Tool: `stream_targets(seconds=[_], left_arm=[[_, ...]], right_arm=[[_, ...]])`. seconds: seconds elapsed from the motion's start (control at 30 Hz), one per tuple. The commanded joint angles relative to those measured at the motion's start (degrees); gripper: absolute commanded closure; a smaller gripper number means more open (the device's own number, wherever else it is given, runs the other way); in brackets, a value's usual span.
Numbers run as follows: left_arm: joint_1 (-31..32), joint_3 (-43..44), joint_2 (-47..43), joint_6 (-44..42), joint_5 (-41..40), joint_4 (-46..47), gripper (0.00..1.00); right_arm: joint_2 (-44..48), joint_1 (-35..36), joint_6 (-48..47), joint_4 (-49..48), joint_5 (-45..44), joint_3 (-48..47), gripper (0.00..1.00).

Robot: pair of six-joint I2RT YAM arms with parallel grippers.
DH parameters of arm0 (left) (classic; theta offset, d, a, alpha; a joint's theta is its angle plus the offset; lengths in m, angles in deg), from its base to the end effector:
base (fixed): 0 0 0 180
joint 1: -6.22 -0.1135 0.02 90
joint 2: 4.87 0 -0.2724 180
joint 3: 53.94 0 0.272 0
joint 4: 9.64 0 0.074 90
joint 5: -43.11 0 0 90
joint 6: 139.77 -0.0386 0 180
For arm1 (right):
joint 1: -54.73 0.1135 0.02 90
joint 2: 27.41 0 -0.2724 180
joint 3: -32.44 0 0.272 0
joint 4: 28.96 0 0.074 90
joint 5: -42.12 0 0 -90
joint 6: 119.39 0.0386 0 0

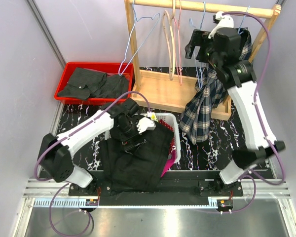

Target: Remove the skirt from the hanger

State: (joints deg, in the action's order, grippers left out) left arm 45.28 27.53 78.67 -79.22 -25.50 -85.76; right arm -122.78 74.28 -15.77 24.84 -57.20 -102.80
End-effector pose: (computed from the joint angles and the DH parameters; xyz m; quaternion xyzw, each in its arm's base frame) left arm 0.2114 -0.1897 0.2667 0.5659 0.7971 -0.1924 0.0853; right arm 0.3442 0.1156 0.5321 0.0094 0.7866 0.1140 0.6068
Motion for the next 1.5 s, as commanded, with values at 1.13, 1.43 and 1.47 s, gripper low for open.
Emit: stream_targets(seconds=[1.13,1.43,1.47], left_arm=[[-9.45,8.60,18.49,-4.20,5.77,6.97,0.01],[-9.98,16.87,14.36,-2.37,7.00,2.20,0.01],[-10.15,17.75,14.19,-2.10,7.09,1.85,0.01]], right_arm=[[20.67,75.81,-21.55,-8.01,-30.41,60.80,0.00],[18.38,73.36,-15.92,-13.71,-17.24,66.33,0.00],[18.38,72.65,-15.83,-14.51,-16.35,66.77,0.00]])
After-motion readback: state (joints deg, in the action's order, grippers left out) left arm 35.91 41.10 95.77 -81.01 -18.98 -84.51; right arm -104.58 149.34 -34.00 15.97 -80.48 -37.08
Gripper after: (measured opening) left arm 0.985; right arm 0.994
